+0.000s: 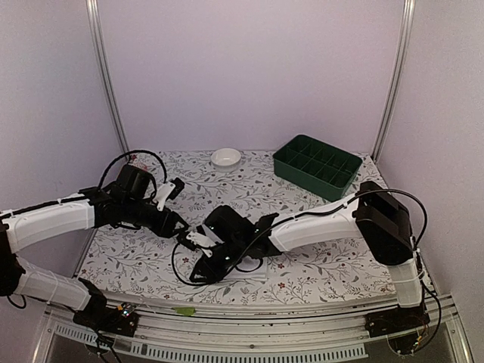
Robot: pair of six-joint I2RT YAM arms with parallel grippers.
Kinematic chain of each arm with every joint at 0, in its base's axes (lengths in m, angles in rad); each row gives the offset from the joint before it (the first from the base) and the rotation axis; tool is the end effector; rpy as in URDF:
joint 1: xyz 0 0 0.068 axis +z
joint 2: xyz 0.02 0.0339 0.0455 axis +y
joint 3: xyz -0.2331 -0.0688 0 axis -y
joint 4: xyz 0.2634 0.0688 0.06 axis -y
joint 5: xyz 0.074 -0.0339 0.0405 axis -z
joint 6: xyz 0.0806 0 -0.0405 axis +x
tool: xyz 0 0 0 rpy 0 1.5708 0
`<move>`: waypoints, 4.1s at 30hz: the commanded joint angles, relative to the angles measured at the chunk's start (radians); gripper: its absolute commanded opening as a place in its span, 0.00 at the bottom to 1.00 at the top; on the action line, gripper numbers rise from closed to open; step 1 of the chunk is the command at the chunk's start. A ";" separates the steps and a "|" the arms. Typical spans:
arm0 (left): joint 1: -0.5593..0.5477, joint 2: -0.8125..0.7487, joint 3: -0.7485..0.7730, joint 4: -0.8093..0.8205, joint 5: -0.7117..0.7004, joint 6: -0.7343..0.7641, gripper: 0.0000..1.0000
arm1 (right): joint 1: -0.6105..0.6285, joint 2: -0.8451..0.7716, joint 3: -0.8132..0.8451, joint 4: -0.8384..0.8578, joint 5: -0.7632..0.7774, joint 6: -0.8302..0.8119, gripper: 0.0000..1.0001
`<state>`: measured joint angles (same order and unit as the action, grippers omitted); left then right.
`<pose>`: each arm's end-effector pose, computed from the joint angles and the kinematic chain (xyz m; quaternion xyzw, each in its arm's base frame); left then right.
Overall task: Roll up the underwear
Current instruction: Smooth out the underwear at the center of the board.
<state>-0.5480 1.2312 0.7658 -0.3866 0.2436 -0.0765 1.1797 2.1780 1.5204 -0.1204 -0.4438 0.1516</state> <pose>0.2501 -0.1754 0.1541 0.2586 0.8935 -0.2155 0.2973 0.1596 0.4779 0.0884 -0.5165 0.7418 0.3923 0.1708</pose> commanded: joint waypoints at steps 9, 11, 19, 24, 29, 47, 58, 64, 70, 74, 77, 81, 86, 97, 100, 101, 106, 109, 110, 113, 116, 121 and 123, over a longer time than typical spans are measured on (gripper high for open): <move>0.030 -0.085 -0.022 -0.014 0.095 -0.107 0.49 | 0.012 0.059 0.060 -0.125 0.228 -0.059 0.35; 0.031 -0.082 -0.023 -0.012 0.098 -0.110 0.49 | 0.012 0.062 0.060 -0.133 0.249 -0.068 0.35; 0.034 -0.062 -0.011 -0.025 0.173 -0.175 0.49 | 0.017 0.106 0.087 -0.205 0.285 -0.110 0.14; 0.034 -0.106 -0.046 -0.035 0.219 -0.278 0.49 | 0.015 0.053 0.092 -0.209 0.310 -0.116 0.00; 0.030 -0.153 -0.114 -0.044 0.250 -0.399 0.46 | -0.005 -0.042 0.064 -0.195 0.320 -0.082 0.00; -0.045 -0.007 -0.241 0.230 0.334 -0.532 0.30 | -0.143 -0.135 -0.120 -0.091 0.287 0.053 0.00; -0.095 0.160 -0.261 0.406 0.308 -0.571 0.25 | -0.182 -0.117 -0.186 -0.079 0.205 0.071 0.00; -0.090 0.181 -0.238 0.382 0.258 -0.571 0.22 | -0.176 -0.206 -0.238 0.024 0.062 0.095 0.21; -0.042 0.140 -0.245 0.330 0.204 -0.605 0.25 | -0.123 -0.224 -0.181 -0.115 0.295 0.106 0.49; -0.024 0.124 -0.247 0.322 0.200 -0.609 0.27 | -0.104 -0.251 -0.168 -0.203 0.467 0.143 0.54; -0.011 0.124 -0.244 0.325 0.213 -0.608 0.28 | -0.071 -0.265 -0.159 -0.207 0.497 0.121 0.64; -0.004 0.126 -0.231 0.308 0.215 -0.595 0.29 | -0.009 -0.242 -0.108 -0.195 0.506 0.081 0.81; 0.003 0.125 -0.241 0.314 0.232 -0.606 0.30 | 0.022 -0.117 0.011 -0.245 0.534 0.087 0.86; 0.005 0.091 -0.282 0.344 0.243 -0.637 0.31 | 0.023 -0.002 0.063 -0.297 0.641 0.073 0.89; 0.005 0.091 -0.294 0.359 0.245 -0.646 0.31 | 0.015 -0.002 0.059 -0.306 0.659 0.078 0.84; 0.004 0.092 -0.296 0.365 0.246 -0.651 0.31 | 0.009 -0.008 0.056 -0.306 0.658 0.090 0.82; 0.003 0.100 -0.308 0.397 0.260 -0.668 0.30 | -0.022 -0.070 0.004 -0.258 0.594 0.130 0.74; 0.000 0.118 -0.306 0.417 0.270 -0.673 0.28 | -0.056 -0.097 -0.055 -0.218 0.532 0.164 0.64; -0.004 0.126 -0.304 0.424 0.272 -0.674 0.27 | -0.065 -0.098 -0.070 -0.213 0.523 0.172 0.60; -0.014 0.150 -0.299 0.453 0.281 -0.682 0.22 | -0.086 -0.099 -0.100 -0.205 0.498 0.177 0.51; -0.030 0.171 -0.295 0.496 0.295 -0.689 0.17 | -0.104 -0.108 -0.125 -0.186 0.474 0.179 0.47; -0.072 0.213 -0.289 0.598 0.329 -0.684 0.16 | -0.134 -0.117 -0.165 -0.146 0.413 0.198 0.45; -0.086 0.231 -0.289 0.656 0.344 -0.681 0.20 | -0.142 -0.117 -0.175 -0.133 0.388 0.202 0.45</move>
<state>-0.6014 1.4288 0.4648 0.1341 0.5446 -0.7612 1.0603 2.0907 1.3800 -0.2802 0.0113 0.3294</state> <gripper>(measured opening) 0.172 0.446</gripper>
